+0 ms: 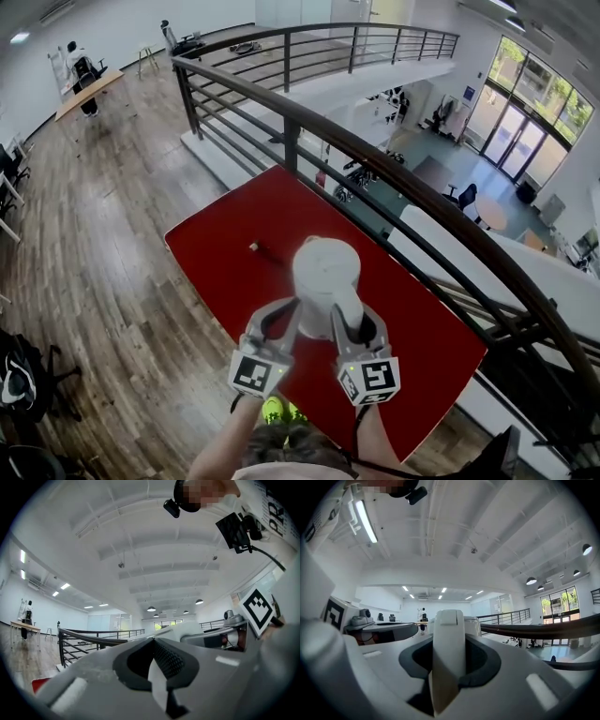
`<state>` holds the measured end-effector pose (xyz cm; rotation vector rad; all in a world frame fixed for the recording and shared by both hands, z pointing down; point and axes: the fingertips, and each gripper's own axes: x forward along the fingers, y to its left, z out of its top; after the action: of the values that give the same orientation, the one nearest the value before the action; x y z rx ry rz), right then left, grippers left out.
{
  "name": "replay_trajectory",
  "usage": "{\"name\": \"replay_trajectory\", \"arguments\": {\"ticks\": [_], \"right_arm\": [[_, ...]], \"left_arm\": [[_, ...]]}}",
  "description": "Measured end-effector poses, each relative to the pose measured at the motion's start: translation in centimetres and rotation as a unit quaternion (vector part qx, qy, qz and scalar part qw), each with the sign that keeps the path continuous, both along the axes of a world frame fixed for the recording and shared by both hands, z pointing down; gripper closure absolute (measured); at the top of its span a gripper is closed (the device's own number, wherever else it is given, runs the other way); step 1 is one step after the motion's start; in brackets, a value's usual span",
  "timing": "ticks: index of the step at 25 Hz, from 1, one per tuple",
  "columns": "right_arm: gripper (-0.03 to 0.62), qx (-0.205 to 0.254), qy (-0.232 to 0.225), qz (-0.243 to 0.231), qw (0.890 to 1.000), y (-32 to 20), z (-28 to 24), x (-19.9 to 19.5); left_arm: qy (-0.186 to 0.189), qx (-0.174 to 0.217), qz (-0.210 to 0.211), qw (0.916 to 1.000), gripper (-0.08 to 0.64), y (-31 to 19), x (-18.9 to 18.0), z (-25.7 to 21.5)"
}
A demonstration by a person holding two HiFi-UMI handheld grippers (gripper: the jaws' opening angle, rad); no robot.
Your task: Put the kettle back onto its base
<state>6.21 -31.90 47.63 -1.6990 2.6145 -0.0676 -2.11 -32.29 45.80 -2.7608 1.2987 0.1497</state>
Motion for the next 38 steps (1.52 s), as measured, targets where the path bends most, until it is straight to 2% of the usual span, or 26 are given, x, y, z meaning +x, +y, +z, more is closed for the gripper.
{"name": "replay_trajectory", "arguments": {"ticks": [6, 20, 28, 38], "right_arm": [[0.467, -0.002, 0.000, -0.020, 1.000, -2.0, 1.7, 0.0], [0.467, -0.019, -0.010, -0.031, 0.999, -4.3, 5.8, 0.0], [0.467, -0.030, -0.014, -0.035, 0.999, -4.8, 7.9, -0.1], [0.466, -0.018, -0.028, -0.031, 0.999, -4.4, 8.5, -0.7]], "left_arm": [[0.000, -0.007, -0.008, 0.9999, 0.568, -1.9, 0.6, 0.9], [-0.012, -0.029, -0.014, 0.9994, 0.568, -3.8, 0.4, 3.8], [-0.012, -0.039, -0.016, 0.9990, 0.568, -4.3, 0.3, 4.9], [-0.006, -0.051, -0.014, 0.9986, 0.568, -4.5, 0.4, 5.6]]}}
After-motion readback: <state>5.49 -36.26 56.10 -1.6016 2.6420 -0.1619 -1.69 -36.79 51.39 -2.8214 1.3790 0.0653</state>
